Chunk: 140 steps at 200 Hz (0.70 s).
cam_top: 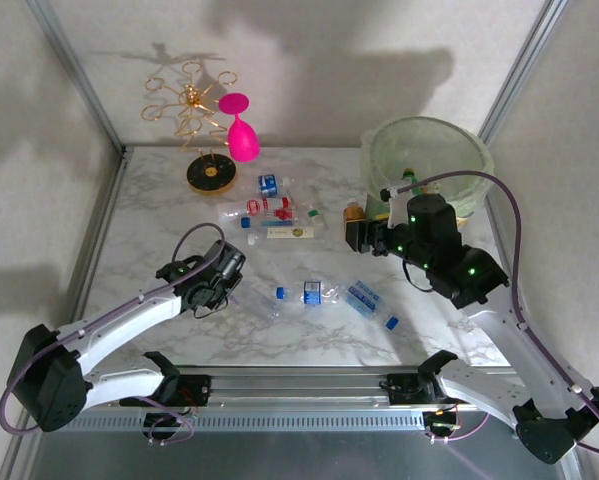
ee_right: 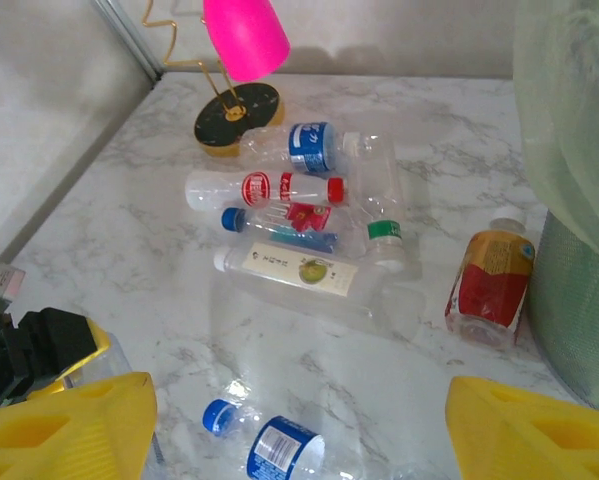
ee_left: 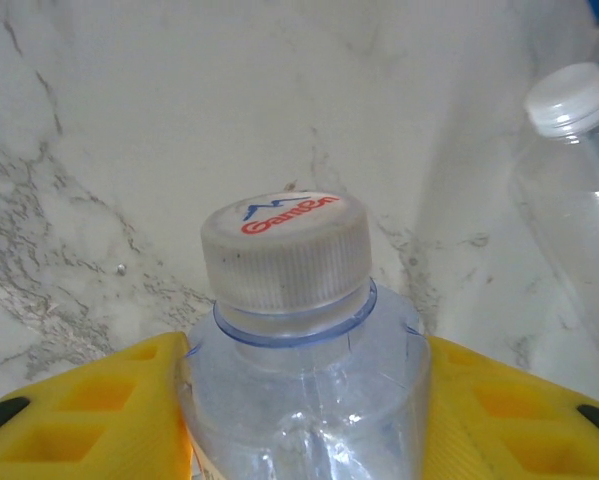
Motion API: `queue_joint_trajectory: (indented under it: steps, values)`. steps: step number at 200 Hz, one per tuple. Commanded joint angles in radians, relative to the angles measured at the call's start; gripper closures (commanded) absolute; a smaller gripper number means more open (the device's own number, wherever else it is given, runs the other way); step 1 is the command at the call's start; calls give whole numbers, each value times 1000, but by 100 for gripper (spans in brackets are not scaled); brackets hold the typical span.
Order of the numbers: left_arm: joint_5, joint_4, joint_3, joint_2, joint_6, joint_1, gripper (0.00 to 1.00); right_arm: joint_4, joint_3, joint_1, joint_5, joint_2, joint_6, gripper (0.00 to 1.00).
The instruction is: Put the plastic bottles in the bin
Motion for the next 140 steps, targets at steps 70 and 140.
queue_joint_trajectory:
  steps: [70, 140]
  values:
    - [-3, 134, 140, -179, 395, -8, 59, 224, -20, 7, -282, -76, -2, 23]
    - [358, 501, 215, -231, 651, -7, 56, 289, 58, 8, -586, 102, 100, 26]
